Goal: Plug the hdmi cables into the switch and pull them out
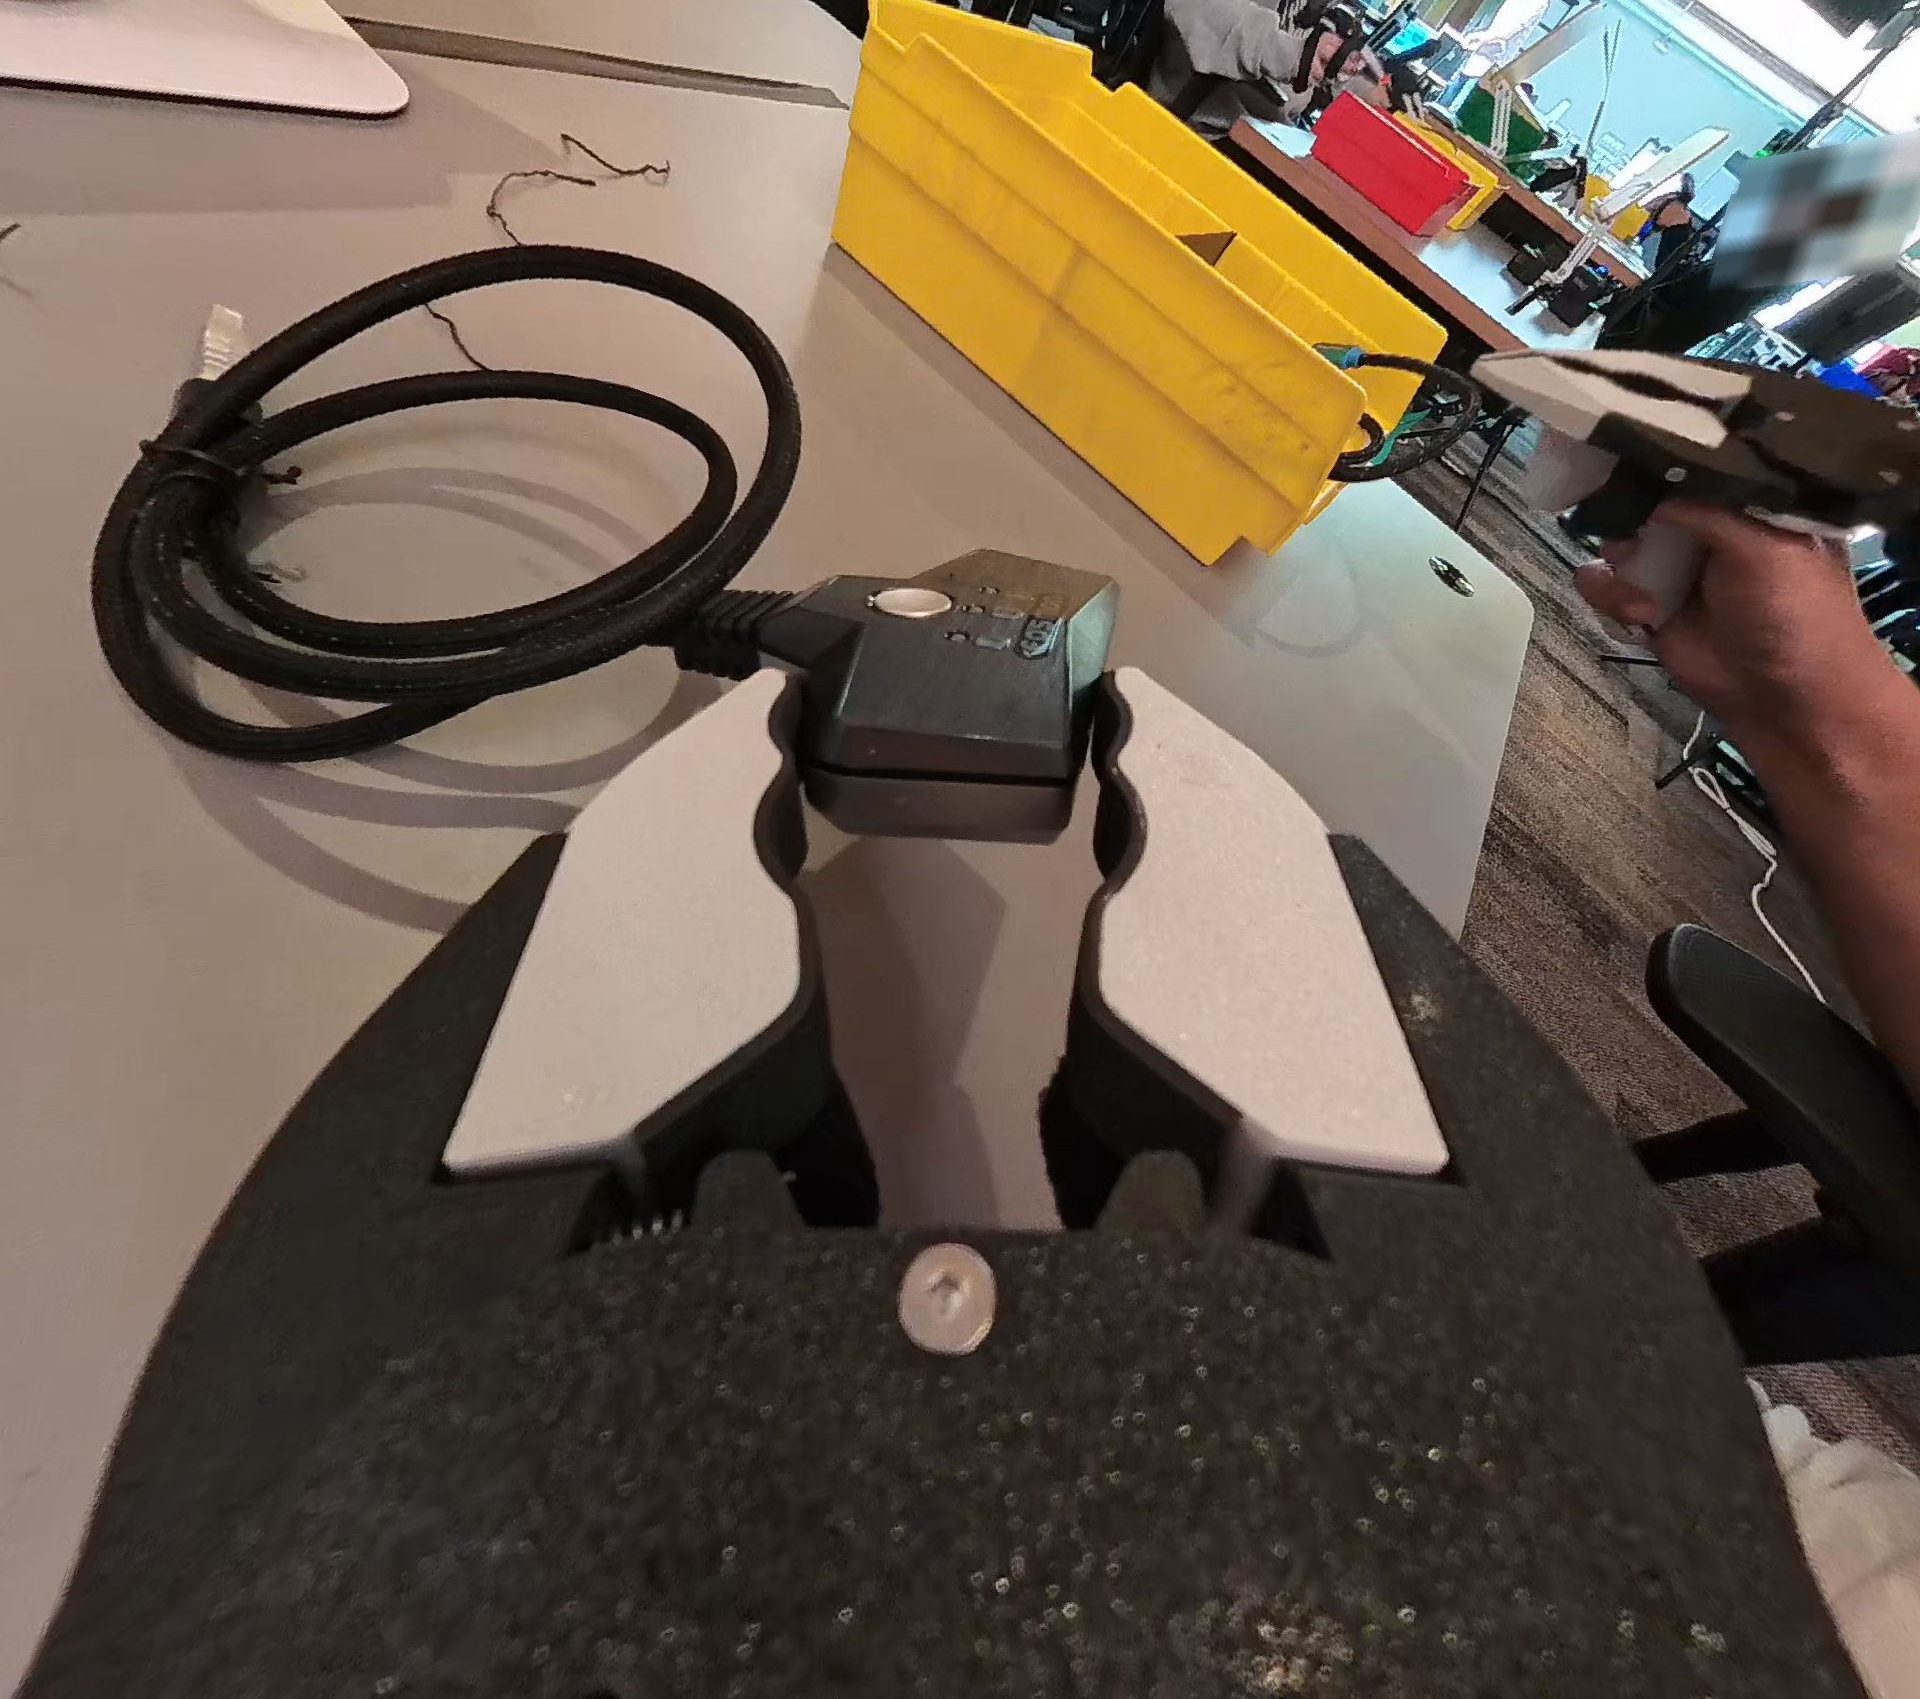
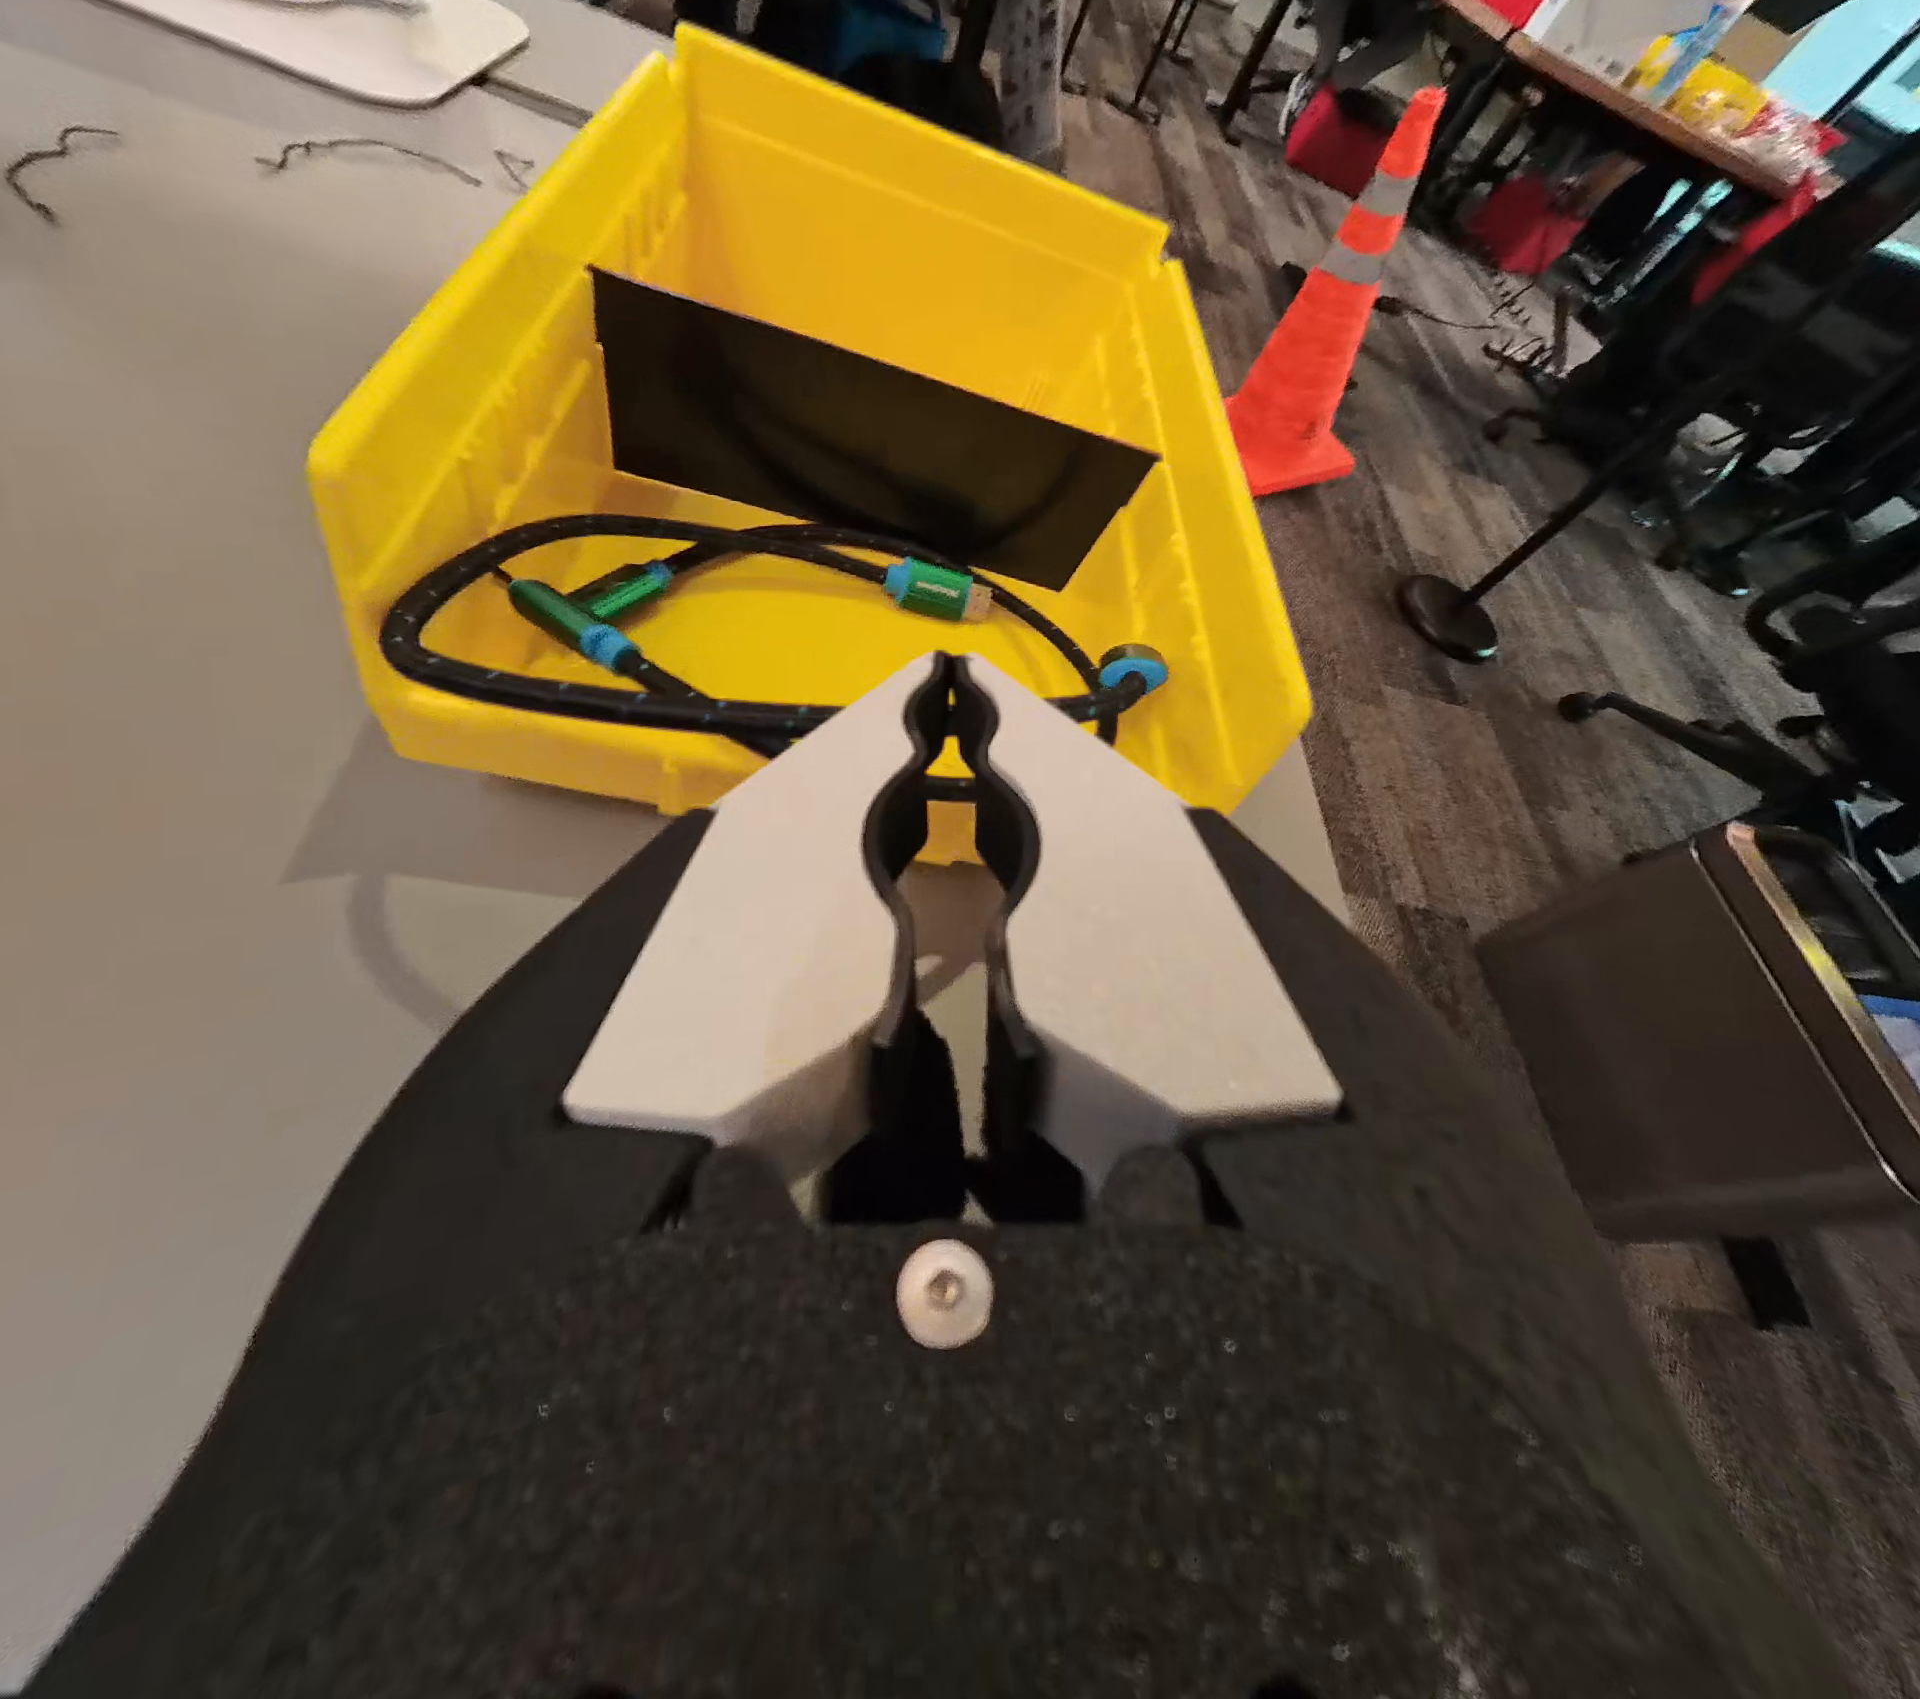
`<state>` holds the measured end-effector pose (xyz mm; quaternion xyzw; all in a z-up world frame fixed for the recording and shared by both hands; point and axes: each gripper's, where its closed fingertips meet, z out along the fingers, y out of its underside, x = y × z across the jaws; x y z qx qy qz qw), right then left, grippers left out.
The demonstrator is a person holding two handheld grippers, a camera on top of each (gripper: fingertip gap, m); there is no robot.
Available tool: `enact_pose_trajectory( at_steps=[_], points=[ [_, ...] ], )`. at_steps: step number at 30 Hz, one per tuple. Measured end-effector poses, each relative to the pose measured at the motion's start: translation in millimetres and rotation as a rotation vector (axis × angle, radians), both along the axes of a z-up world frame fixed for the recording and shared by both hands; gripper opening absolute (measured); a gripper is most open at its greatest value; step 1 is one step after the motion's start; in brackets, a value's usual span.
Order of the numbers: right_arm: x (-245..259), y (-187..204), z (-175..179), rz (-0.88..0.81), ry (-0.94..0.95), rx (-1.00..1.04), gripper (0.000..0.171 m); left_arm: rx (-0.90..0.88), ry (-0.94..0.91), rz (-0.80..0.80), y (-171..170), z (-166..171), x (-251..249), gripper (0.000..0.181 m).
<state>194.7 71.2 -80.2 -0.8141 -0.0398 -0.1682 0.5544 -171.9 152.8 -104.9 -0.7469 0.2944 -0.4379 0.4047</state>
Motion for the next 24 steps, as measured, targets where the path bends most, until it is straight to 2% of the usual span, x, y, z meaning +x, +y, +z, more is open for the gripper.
enact_pose_trajectory(
  at_steps=[3,5,8,15,21,24],
  points=[
    [4.0,-10.4,10.5,-0.022,-0.011,0.066,0.000,0.000,-0.001,0.003,0.6,0.2,-1.4,0.052],
    [1.3,-14.1,5.2,-0.004,0.012,0.058,0.000,-0.002,-0.004,0.005,1.4,0.1,-1.8,0.052],
    [-0.4,-7.9,-3.5,0.004,0.042,0.049,0.000,0.000,0.005,0.001,1.3,-1.1,0.2,0.052],
    [1.5,6.7,2.2,0.014,0.147,0.095,0.000,0.001,0.009,-0.006,-1.4,-1.8,2.9,0.052],
    [5.2,-0.8,-17.9,-0.009,0.092,0.013,0.000,-0.003,0.004,-0.005,-1.8,-1.2,1.2,0.052],
    [2.1,-2.0,-12.7,-0.009,0.063,0.029,0.000,-0.003,0.004,-0.005,-1.9,-1.3,1.4,0.052]
  ],
)
